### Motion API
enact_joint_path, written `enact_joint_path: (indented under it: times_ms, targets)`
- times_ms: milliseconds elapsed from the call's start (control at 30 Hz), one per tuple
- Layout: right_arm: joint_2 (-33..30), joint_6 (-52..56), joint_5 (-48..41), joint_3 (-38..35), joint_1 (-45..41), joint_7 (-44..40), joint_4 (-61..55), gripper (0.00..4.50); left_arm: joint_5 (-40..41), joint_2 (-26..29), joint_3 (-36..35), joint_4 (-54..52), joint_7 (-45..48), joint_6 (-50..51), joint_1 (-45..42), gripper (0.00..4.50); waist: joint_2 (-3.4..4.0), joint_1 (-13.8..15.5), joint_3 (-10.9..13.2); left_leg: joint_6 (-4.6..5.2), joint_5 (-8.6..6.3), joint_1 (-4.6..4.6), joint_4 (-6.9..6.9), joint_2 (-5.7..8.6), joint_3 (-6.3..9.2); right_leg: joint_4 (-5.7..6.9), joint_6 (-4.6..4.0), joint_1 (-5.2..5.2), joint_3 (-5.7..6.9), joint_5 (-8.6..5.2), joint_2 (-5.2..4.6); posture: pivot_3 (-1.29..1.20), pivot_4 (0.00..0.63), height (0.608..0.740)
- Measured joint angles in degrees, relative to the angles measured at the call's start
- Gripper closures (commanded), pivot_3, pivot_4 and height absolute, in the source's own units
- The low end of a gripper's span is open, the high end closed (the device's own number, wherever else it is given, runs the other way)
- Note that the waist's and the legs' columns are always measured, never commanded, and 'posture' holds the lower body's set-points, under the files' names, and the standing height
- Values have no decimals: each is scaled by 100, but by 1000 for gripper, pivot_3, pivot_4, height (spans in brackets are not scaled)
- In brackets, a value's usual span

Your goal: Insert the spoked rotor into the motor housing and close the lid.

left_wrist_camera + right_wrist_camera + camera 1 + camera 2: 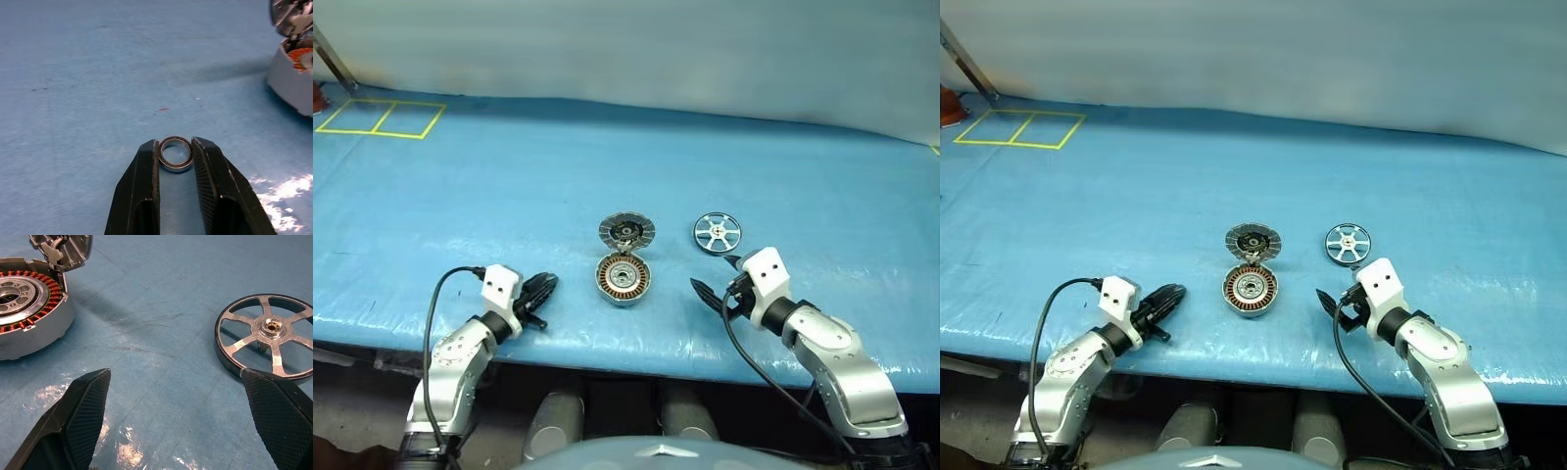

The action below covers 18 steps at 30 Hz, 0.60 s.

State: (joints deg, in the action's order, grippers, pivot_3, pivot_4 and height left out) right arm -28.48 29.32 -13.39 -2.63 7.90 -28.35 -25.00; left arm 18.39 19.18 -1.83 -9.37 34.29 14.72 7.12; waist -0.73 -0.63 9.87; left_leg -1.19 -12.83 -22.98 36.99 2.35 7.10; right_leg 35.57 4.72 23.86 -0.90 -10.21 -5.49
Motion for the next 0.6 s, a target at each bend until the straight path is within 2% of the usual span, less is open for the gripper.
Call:
enact_joint_path:
  times_ms: [367, 600]
  targets:
    - [25, -10, -209, -72, 248, -98, -18, 0, 769, 459, -12, -231, 856, 418, -994, 3828, 3, -6, 2, 28, 14, 0, -15, 0, 1, -16, 0, -1, 4, 0, 2, 0, 150, 740]
    - [28, -68, -438, 110, 461, -480, -224, 0, 1050, 751, 373, -146, 1577, 889, -1489, 3828, 5, -6, 3, 29, 14, 0, -21, -3, 3, -36, 1, -8, 8, 1, 7, 0, 150, 740]
